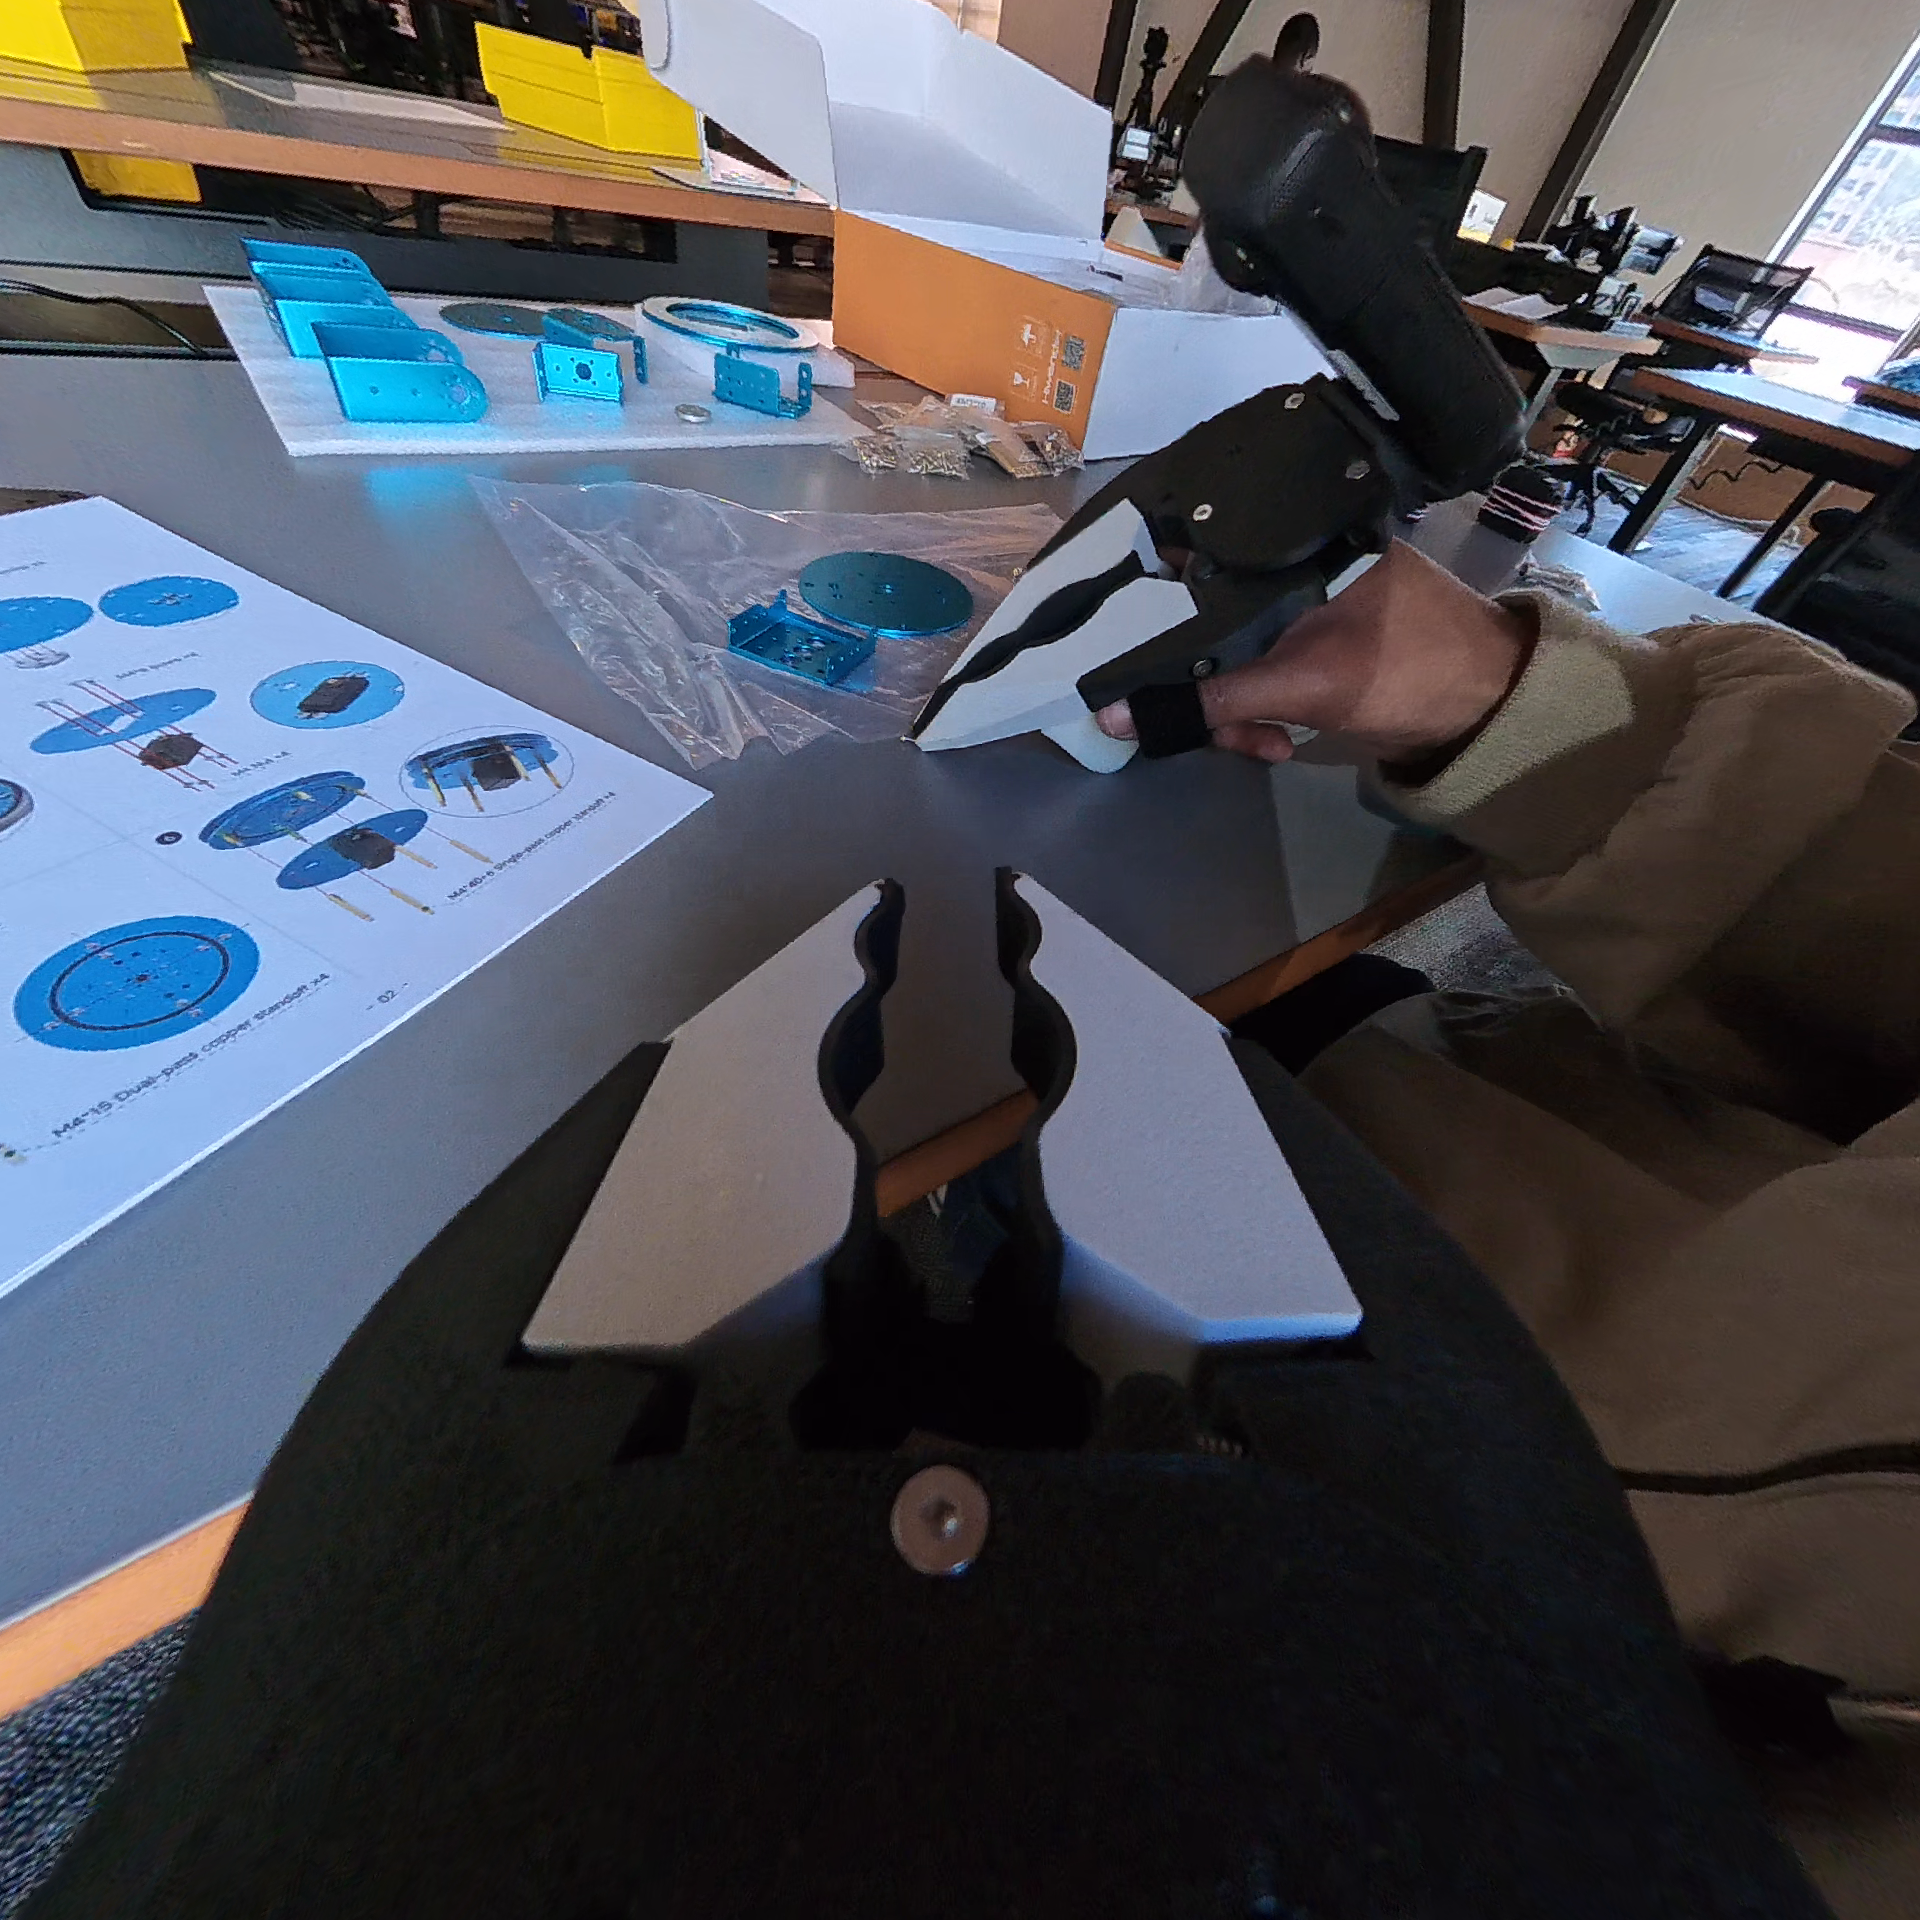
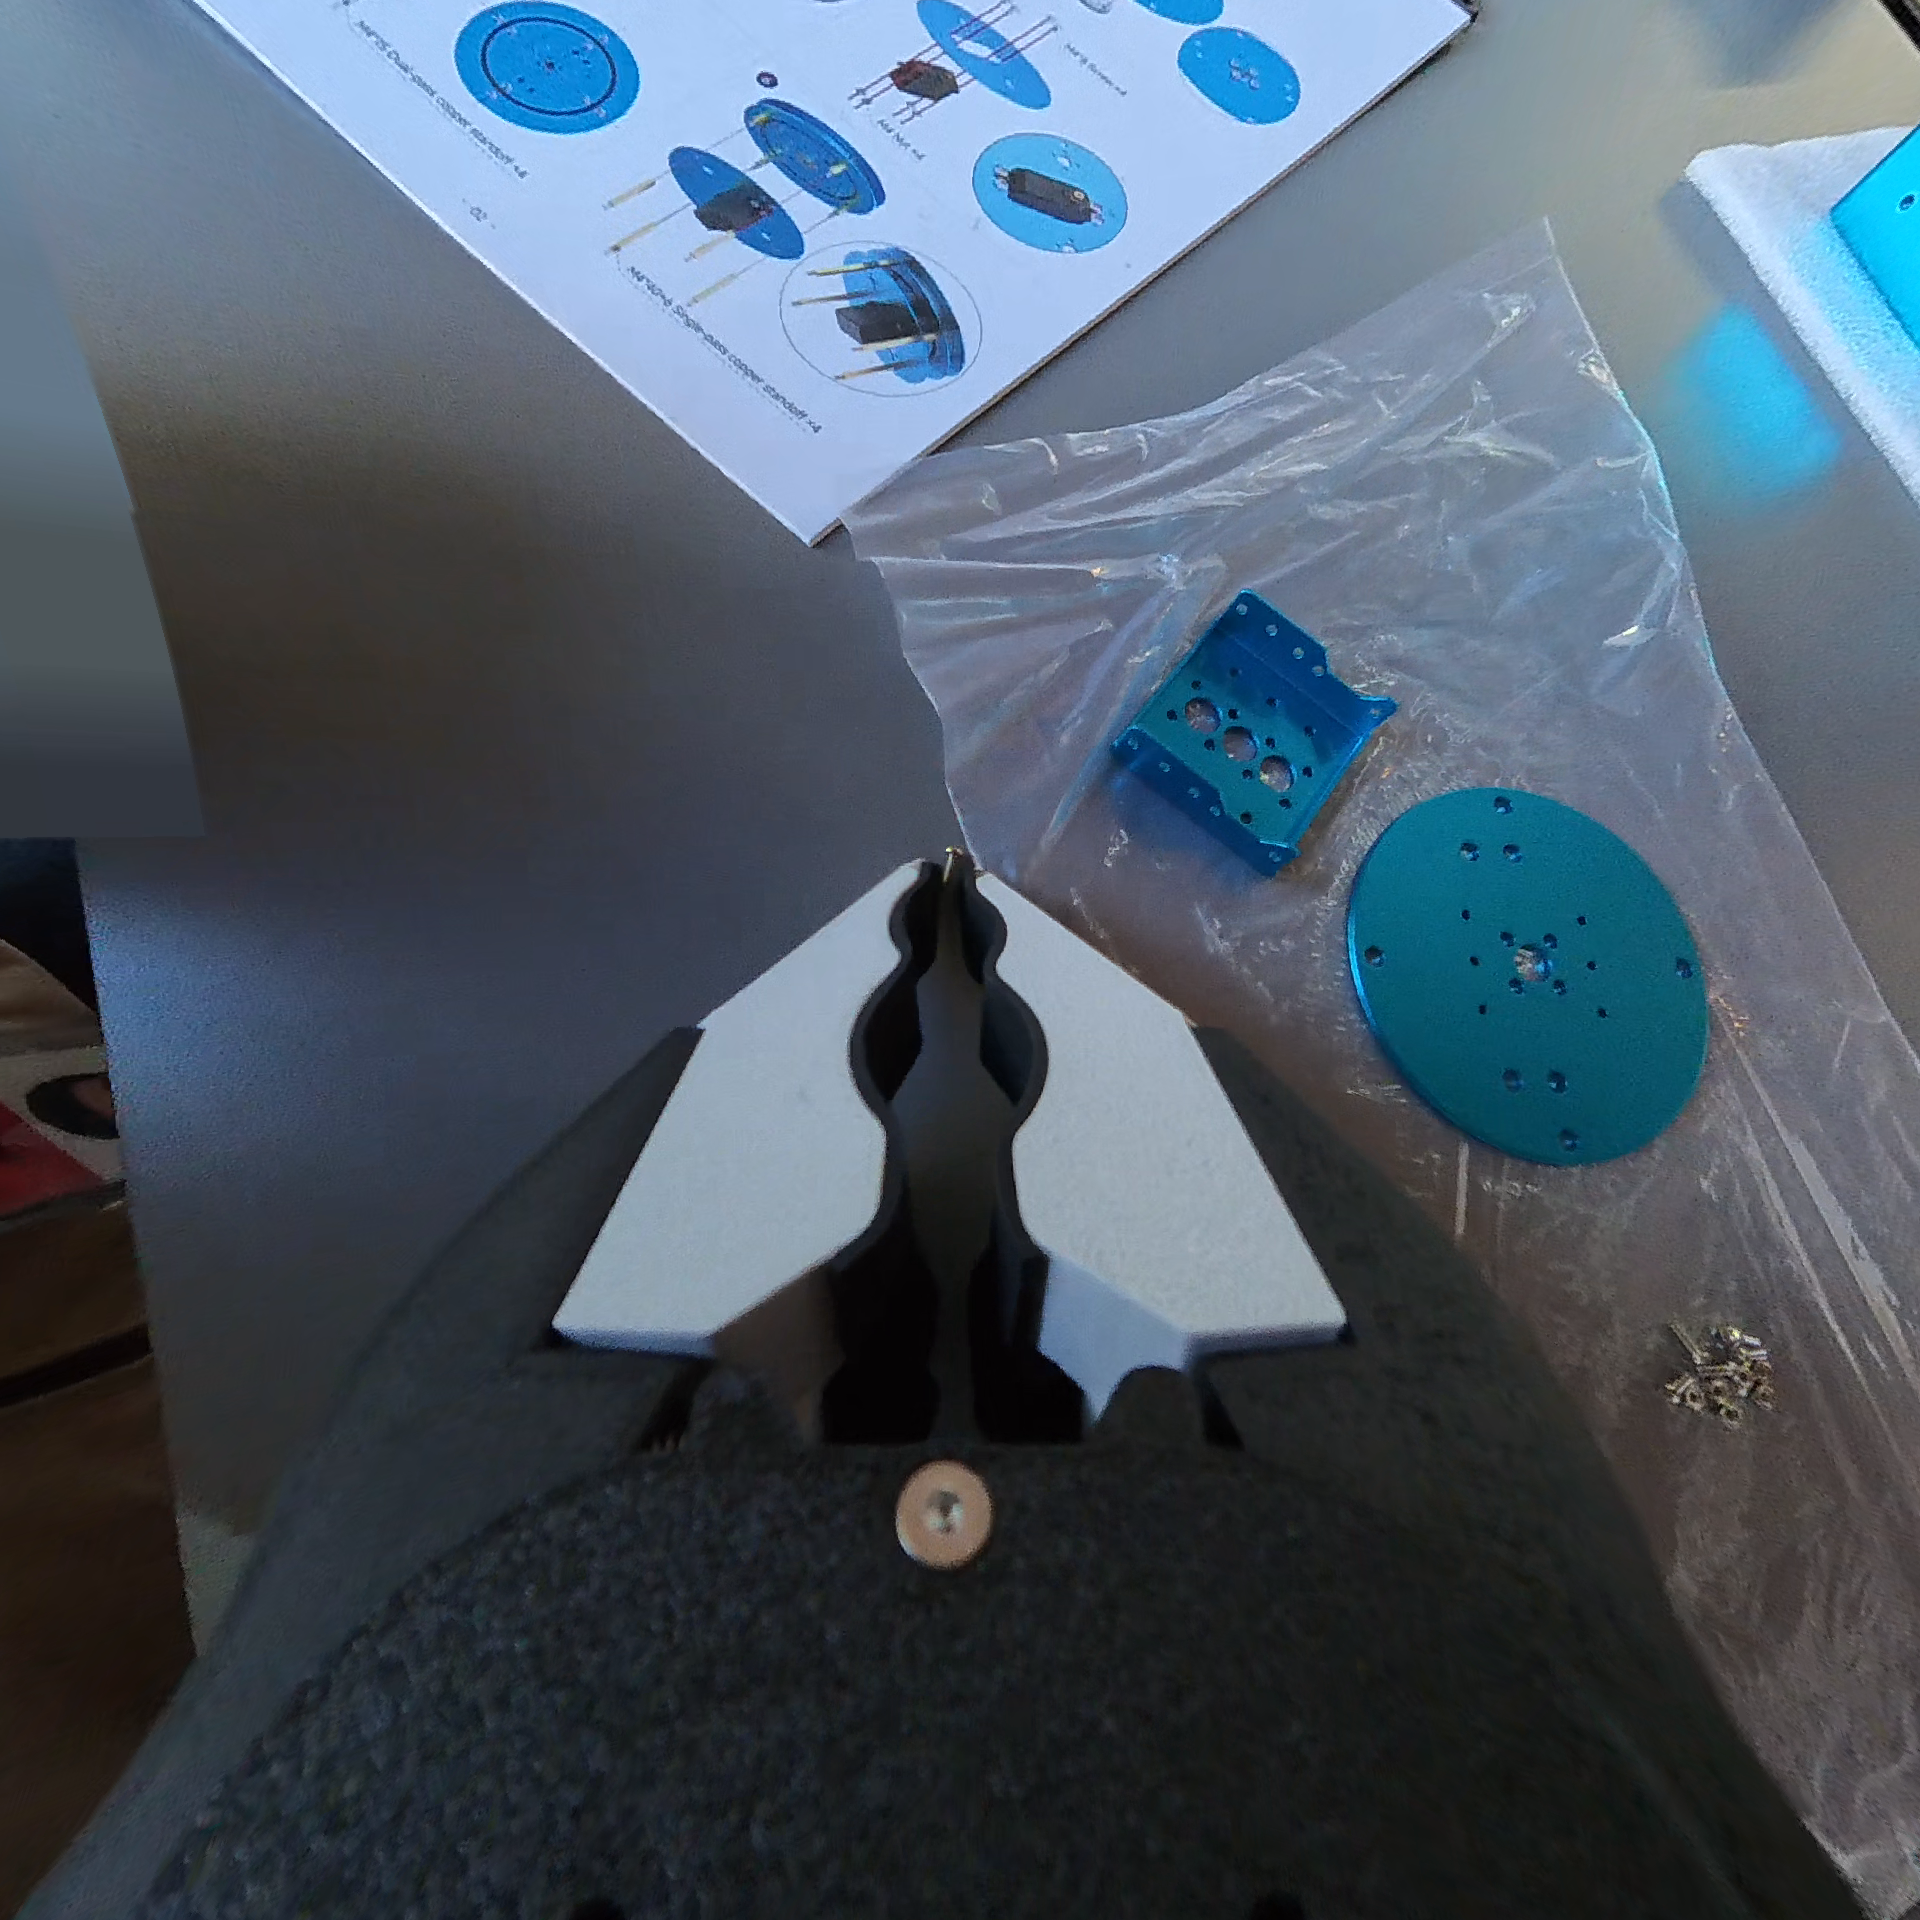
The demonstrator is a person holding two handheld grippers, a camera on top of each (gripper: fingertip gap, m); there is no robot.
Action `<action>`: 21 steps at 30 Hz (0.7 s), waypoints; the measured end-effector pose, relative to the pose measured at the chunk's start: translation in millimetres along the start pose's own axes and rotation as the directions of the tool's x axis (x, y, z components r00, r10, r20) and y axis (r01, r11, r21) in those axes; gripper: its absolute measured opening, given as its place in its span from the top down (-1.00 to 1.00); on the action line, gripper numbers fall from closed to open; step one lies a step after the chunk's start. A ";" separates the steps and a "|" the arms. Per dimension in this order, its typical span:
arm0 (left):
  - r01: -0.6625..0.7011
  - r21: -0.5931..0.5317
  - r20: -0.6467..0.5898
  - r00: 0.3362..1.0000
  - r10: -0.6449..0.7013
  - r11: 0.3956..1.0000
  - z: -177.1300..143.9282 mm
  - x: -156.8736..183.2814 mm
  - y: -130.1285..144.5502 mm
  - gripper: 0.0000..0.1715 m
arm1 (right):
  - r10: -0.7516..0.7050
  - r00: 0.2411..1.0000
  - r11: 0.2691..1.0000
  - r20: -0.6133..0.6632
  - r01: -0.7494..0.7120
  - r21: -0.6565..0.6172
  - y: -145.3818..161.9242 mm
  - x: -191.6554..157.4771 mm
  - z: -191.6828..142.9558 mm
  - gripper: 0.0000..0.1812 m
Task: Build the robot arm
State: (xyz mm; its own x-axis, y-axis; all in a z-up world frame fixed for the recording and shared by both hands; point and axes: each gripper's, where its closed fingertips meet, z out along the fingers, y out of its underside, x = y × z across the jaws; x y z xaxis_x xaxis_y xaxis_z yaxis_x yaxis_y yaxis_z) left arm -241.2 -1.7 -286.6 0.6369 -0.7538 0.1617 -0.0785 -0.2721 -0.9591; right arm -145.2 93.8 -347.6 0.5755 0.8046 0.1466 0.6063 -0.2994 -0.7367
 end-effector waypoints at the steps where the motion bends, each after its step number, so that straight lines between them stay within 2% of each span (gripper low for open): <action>1: 0.004 -0.002 -0.005 1.000 -0.004 1.000 1.6 -1.5 -0.1 0.80 | 0.005 1.000 1.000 -0.001 -0.005 -0.001 -0.1 0.7 0.4 0.98; 6: 0.010 -0.039 0.007 1.000 -0.010 0.999 14.2 -17.1 -0.5 0.80 | 0.017 1.000 1.000 0.024 -0.017 0.008 -2.0 0.9 0.5 1.00; 11: 0.062 -0.059 -0.043 0.997 -0.065 0.996 39.1 -31.4 -16.1 0.80 | -0.002 0.998 0.991 0.055 -0.006 0.130 -23.0 -0.3 -9.9 1.00; 14: 0.017 -0.141 -0.097 0.995 -0.031 0.990 55.1 -35.7 -13.9 0.76 | -0.022 0.994 0.996 0.109 0.012 0.093 -20.2 -2.3 -11.0 1.00; 16: -0.047 -0.213 -0.094 0.995 0.028 0.976 62.9 -41.8 -6.2 0.73 | -0.059 0.982 0.996 0.177 0.046 0.078 -17.8 -12.8 -9.5 0.83; 19: -0.087 -0.220 -0.090 0.994 0.069 0.972 69.7 -48.3 -9.2 0.73 | -0.125 0.986 0.992 0.111 0.121 0.043 -9.1 -4.0 -1.8 0.88; 21: -0.080 -0.207 -0.114 0.992 0.057 0.975 70.9 -46.8 -13.4 0.74 | -0.128 0.985 0.991 0.115 0.124 0.044 -7.7 -4.4 -0.6 0.89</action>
State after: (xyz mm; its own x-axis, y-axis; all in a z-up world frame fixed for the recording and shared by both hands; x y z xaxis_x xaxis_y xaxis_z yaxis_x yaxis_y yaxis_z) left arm -215.5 79.7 -297.8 0.5398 -0.8314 0.1319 -0.2865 -0.3288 -0.8999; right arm -152.1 92.2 -342.2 0.4261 0.8899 0.1626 0.6481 -0.1749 -0.7412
